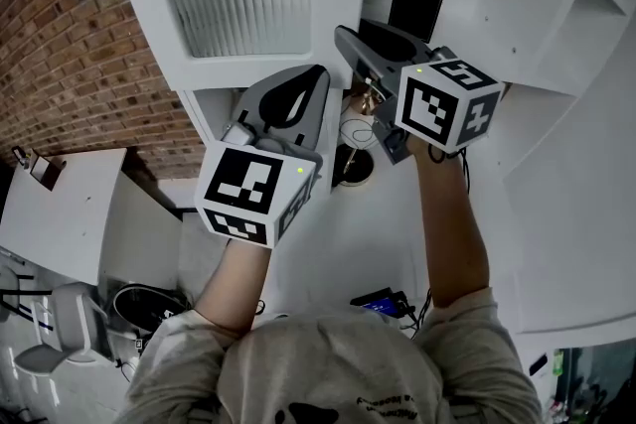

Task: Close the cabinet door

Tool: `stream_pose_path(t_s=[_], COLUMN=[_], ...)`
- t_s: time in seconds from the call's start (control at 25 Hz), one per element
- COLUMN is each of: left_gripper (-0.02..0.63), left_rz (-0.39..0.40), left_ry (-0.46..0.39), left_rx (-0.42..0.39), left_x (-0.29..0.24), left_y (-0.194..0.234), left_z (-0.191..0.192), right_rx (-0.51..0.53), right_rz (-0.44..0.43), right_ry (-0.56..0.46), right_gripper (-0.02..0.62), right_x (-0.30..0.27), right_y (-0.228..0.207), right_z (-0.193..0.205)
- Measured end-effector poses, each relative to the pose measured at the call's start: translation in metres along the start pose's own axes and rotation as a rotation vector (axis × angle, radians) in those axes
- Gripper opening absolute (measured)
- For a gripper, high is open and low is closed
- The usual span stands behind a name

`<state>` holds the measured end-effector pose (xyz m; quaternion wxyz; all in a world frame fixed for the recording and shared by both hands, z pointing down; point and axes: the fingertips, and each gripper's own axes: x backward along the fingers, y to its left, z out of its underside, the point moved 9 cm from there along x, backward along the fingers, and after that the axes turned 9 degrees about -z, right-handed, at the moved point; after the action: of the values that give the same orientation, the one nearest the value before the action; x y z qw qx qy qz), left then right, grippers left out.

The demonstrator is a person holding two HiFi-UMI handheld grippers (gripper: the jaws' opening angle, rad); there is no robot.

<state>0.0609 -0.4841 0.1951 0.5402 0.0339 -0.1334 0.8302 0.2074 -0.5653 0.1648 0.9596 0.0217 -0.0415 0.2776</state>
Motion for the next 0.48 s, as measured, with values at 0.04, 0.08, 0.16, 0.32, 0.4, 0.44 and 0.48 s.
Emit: stream_pose_path(t_s=[0.04,0.08,0.16,0.32,0.4,0.44,0.48], left_gripper=[0.008,0.008,0.008,0.008,0.008,0.008,0.008], left_rz=[0.003,0.006,0.014,0.018,0.02,0.022,0.024], left_ry=[0.003,0.006,0.009,-0.004,0.003,0.009,0.013], left_rx=[0.005,0.01,0.019,0.016,0.02,0.023,0.026], left_x=[-0.002,-0.003,-0.007,-0.015,-0.018,-0.02,-0.021], left_y=[0.001,0.002,0.003,0.005,0.006,0.006,0.007], left_z=[0.001,0.001,0.002,0.003,0.005,0.006,0.006], right_rx=[0.0,0.001,0.004,0.002,0.003,0.004,0.004], right_rz=[0.003,0.007,0.015,0.023,0.027,0.029,0.031], right_ry=[0.001,0.002,0.002,-0.001,-0.002,-0.002,-0.003], right_gripper=[0.129,0.129,0.129,0.13,0.132,0.132,0.132], right_x=[-0.001,-0.002,-0.003,-0.005,-0.007,-0.007,-0.008], right_y=[-0.001,-0.001,-0.002,-0.006,-0.007,-0.008,-0.009], right_z=[0.0,0.0,0.001,0.003,0.003,0.003,0.003])
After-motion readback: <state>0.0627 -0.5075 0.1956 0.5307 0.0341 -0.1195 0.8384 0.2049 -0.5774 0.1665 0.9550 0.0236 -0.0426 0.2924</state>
